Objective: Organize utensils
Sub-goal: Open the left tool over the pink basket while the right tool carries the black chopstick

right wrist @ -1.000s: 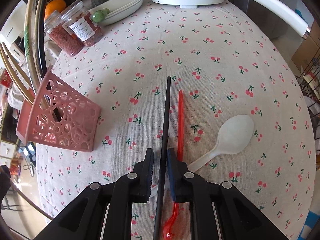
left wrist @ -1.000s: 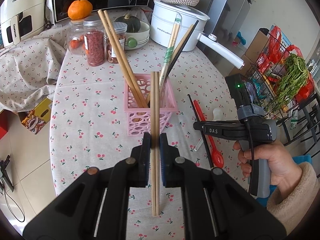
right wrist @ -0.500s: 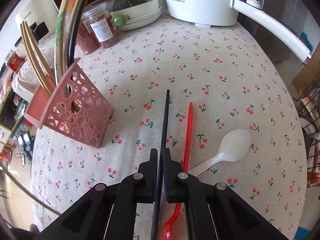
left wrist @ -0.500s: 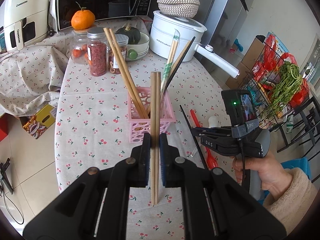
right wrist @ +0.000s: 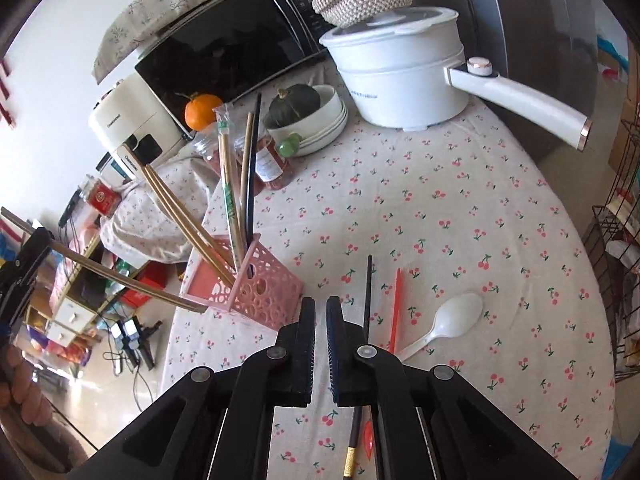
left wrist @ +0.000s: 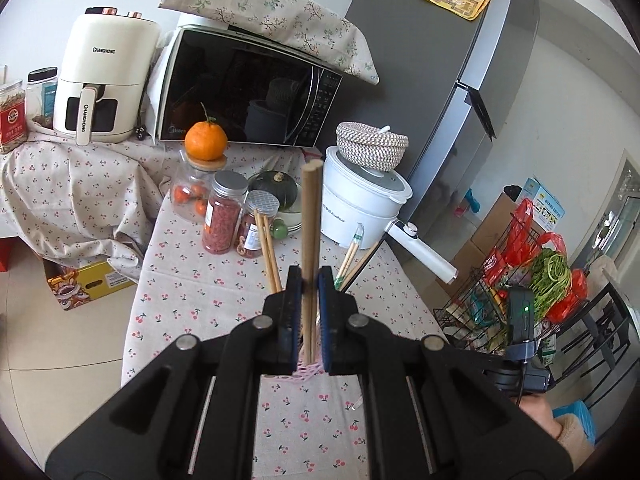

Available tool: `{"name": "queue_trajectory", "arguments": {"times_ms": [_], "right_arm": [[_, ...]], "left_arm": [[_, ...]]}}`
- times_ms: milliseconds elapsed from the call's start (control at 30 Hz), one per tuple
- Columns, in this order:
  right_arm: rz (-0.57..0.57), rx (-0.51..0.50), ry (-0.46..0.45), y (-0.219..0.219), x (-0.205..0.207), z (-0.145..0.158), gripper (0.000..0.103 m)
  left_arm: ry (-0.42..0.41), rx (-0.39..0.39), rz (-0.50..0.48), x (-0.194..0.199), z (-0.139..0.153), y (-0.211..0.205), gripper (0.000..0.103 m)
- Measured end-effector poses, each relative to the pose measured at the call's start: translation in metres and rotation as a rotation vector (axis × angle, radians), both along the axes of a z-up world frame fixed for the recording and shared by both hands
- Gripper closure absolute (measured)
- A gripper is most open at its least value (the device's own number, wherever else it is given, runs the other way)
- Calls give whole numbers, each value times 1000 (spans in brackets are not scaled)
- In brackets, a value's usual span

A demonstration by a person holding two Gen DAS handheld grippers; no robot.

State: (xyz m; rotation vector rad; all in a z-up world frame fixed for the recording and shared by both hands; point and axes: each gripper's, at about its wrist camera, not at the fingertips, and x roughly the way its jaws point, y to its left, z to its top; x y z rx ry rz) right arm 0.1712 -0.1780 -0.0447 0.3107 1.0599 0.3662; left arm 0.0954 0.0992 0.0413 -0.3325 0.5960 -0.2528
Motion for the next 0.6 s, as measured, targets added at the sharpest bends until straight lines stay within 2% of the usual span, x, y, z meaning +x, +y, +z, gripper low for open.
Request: {"name": "queue_trajectory", "arguments": {"times_ms": [67,167,300,467,533,567,600], "right_arm": [[13,-8,73,5,2,-20,81],[25,-82,134,17,12,-49,72],[20,-194,159,33,27,-76,66],[48,-365,149,56,35,-101,65],[66,-436,98,66,33,-102,72],[70,-439,81,68,32,-102,94],[76,-426,78,69,31,-102,96]], "left_arm": [[27,-22,-6,2,-3,1,94],[61,-38,-19,1,-8,-1,94],[73,-31,-40,-4,-11,-3,94],[67,-35,-50,-7,-10,-1,94],[62,-43,-50,-7,-10,1,94],[58,-49,-47,-7,-10,2,94],[52,-57,-41,-7,-9,4,94]]}}
